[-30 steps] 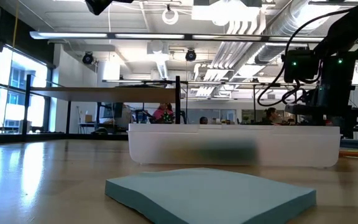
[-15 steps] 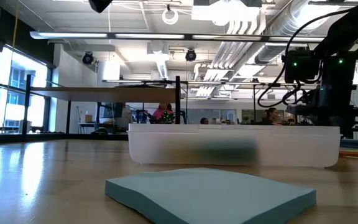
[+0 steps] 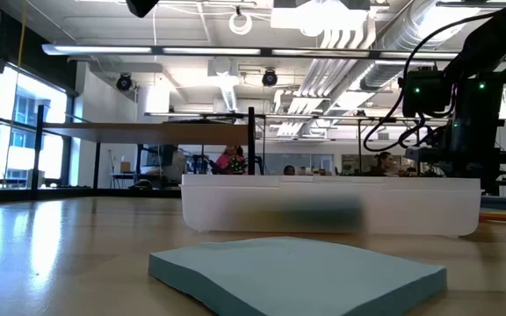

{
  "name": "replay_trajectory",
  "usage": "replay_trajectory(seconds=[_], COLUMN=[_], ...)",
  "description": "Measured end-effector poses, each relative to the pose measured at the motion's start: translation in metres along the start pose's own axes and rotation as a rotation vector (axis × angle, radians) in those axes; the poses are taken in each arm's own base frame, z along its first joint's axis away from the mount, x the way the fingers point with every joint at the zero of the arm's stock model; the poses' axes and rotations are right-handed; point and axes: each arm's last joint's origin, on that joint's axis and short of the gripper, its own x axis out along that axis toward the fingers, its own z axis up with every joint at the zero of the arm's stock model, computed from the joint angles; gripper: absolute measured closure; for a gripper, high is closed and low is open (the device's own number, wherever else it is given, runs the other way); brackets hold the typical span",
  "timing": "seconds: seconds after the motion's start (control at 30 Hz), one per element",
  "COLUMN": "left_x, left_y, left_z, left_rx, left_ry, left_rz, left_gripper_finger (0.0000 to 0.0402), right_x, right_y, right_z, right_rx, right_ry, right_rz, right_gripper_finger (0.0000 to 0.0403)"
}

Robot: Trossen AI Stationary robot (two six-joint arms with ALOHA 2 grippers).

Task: Pack school essentials
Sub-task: Put the black pencil into the supply box

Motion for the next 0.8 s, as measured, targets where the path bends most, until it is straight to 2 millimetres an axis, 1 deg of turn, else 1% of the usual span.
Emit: replay_trajectory(seconds=[0.33, 0.6, 0.8], left_x=[0.000, 0.000, 0.000], left_y=[0.000, 0.000, 0.000], left_z=[0.000, 0.000, 0.000], left_rx=[0.000, 0.000, 0.001], left_ry=[0.001, 0.001, 0.001], left_rz=[0.000, 0.000, 0.000], left_gripper_finger=[0.0271, 0.0271, 0.0271], right_x=[-0.004, -0.006, -0.022], right_y=[0.005, 0.012, 0.027], right_z=[-0.004, -0.012, -0.014], right_rx=[-0.057, -0.112, -0.153], right_ry=[0.018, 0.021, -0.019], right_rz=[0.021, 0.064, 0.110], right_gripper_finger=[0.0384, 0.0388, 0.0388])
